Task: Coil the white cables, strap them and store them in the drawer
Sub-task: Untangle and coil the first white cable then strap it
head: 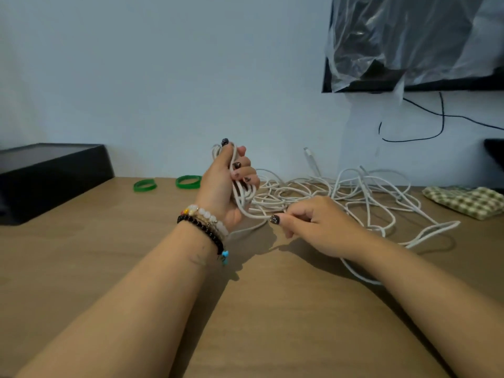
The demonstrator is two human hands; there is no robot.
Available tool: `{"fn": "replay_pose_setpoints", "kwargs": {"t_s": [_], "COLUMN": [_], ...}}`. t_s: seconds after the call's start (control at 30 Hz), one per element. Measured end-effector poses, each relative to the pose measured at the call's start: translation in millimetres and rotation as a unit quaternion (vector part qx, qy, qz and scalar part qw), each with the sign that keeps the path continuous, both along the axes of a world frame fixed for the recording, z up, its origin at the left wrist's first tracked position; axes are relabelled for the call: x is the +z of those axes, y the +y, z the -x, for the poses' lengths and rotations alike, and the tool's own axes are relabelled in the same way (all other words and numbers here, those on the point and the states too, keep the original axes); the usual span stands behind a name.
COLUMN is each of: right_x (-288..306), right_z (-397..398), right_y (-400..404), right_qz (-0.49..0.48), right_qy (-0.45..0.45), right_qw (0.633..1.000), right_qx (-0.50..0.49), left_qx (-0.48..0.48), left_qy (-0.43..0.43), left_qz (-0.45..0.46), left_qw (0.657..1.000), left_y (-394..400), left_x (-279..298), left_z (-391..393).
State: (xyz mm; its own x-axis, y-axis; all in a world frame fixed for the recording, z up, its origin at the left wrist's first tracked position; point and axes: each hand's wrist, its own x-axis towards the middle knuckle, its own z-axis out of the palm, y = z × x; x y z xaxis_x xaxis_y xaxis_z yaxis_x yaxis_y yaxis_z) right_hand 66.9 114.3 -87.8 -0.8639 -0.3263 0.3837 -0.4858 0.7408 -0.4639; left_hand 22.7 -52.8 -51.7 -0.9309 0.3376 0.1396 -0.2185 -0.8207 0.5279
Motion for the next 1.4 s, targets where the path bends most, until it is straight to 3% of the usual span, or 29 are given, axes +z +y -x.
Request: {"fn": "replay_pose_setpoints", "kwargs": {"t_s": [0.4,0.57,0.67,0.87,1.07,1.23,1.4], "right_x": [7.1,3.9,5.4,8.6,10.1,7.1,6.8], "right_z": [-4.0,-4.8,-5.7,-12.6,-15.7,-16.4,-17.2], "right_y": [50.3,42.7,37.8,32.9,24.6,21.6,21.3], "right_qz": [0.113,0.115,0.130,0.153,0.209,0.204,0.207], "right_qy": [-0.050,-0.011,0.044,0.106,0.150,0.137,0.162], "right_qw": [0.991,0.992,0.988,0.981,0.966,0.969,0.964], "right_qx": [-0.047,-0.055,-0.067,-0.061,-0.028,0.011,-0.030], "left_qx": [-0.036,0.018,0.037,0.031,-0.007,0.008,-0.036], "left_qy": [0.026,0.107,0.132,0.121,0.170,0.210,0.187], "left_qz": [0.137,0.294,0.340,0.306,0.409,0.440,0.430], "left_qw": [0.990,0.950,0.930,0.944,0.897,0.873,0.882], "left_y": [2.9,15.5,20.9,22.9,28.5,30.0,30.6], "left_x": [-8.5,-15.6,-22.6,-19.8,-26.7,-30.9,-29.9], "left_z": [-6.4,-12.3,-14.3,-16.5,-26.9,-23.6,-24.3]}}
